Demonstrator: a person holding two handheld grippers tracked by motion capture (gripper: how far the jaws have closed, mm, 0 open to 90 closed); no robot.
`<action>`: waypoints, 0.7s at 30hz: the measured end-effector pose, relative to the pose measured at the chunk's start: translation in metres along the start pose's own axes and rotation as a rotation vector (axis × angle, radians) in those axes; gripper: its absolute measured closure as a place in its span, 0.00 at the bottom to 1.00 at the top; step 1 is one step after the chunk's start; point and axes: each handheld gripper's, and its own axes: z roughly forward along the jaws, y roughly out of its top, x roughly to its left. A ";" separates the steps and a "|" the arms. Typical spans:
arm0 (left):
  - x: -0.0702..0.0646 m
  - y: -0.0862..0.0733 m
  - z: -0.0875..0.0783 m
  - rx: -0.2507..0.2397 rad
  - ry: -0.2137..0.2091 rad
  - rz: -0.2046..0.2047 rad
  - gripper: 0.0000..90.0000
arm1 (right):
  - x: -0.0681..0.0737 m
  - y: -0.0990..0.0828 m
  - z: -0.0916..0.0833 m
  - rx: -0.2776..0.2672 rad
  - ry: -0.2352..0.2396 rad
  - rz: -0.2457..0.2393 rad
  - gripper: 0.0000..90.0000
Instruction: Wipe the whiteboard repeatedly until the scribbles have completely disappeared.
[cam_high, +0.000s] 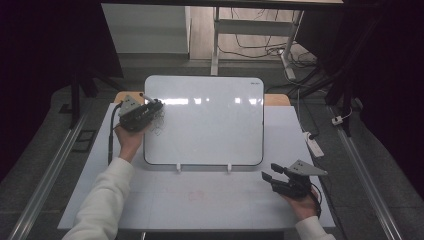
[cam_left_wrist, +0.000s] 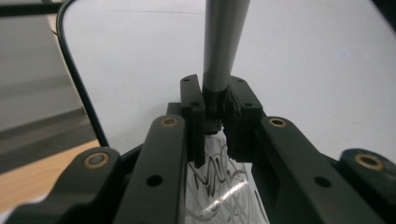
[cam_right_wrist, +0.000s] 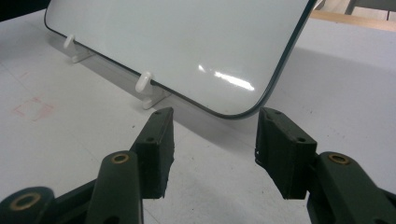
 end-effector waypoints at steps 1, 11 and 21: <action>-0.004 -0.002 0.001 0.013 -0.013 0.018 0.87 | 0.000 0.001 -0.001 -0.002 0.000 -0.001 0.52; 0.011 0.000 -0.007 -0.013 0.032 0.004 0.87 | 0.001 -0.001 0.002 0.008 0.002 -0.004 0.52; -0.019 -0.013 -0.001 0.022 -0.050 0.101 0.87 | 0.002 -0.001 0.004 0.012 0.012 -0.007 0.52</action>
